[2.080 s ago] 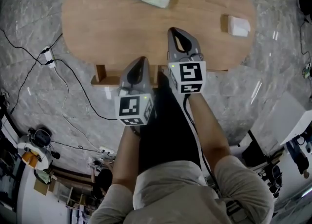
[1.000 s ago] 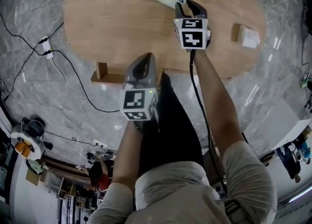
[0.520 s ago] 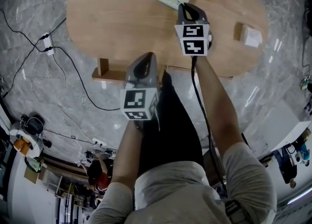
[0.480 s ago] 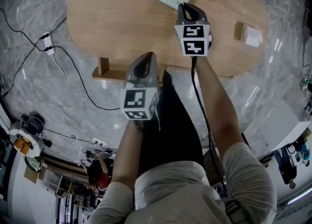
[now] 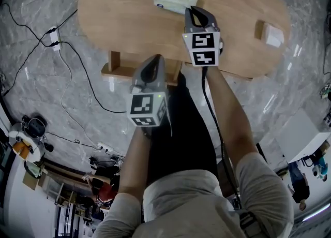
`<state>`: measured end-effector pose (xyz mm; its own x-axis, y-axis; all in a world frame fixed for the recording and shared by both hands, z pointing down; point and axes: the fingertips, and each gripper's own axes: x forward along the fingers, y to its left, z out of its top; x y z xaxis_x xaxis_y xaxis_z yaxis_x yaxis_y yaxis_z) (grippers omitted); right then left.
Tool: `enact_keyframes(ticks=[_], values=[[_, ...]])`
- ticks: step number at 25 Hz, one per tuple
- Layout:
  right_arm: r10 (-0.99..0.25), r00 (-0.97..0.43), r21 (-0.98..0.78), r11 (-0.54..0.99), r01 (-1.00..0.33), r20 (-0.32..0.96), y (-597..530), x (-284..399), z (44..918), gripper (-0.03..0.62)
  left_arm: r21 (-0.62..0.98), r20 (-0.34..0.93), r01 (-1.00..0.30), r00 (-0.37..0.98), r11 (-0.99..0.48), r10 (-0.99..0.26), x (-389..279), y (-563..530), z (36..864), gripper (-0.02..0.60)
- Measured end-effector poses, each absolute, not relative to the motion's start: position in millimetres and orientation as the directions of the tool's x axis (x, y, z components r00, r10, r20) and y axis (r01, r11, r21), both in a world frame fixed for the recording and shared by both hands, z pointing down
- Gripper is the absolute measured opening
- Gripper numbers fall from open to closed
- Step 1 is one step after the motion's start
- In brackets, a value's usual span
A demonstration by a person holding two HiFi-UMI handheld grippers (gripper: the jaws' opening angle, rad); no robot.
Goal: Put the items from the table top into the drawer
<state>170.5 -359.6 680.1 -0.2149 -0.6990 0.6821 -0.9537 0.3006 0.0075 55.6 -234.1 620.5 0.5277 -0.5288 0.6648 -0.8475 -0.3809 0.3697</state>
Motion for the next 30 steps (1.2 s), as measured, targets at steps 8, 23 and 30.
enact_keyframes(ticks=[8,23,30], values=[[-0.706,-0.261,-0.006,0.342,-0.94,0.659,-338,132,667,0.01,0.361,0.662,-0.864,0.502,-0.351,-0.556,30,-214,618,0.02],[-0.681,-0.359,-0.047,0.432,-0.901,0.638,-278,46,653,0.009,0.34,0.68,-0.9,0.436,-0.273,-0.589,-39,-165,618,0.02],[-0.664,-0.403,-0.041,0.49,-0.871,0.63,-254,4,649,0.009,0.339,0.687,-0.91,0.412,-0.237,-0.599,-69,-146,624,0.02]])
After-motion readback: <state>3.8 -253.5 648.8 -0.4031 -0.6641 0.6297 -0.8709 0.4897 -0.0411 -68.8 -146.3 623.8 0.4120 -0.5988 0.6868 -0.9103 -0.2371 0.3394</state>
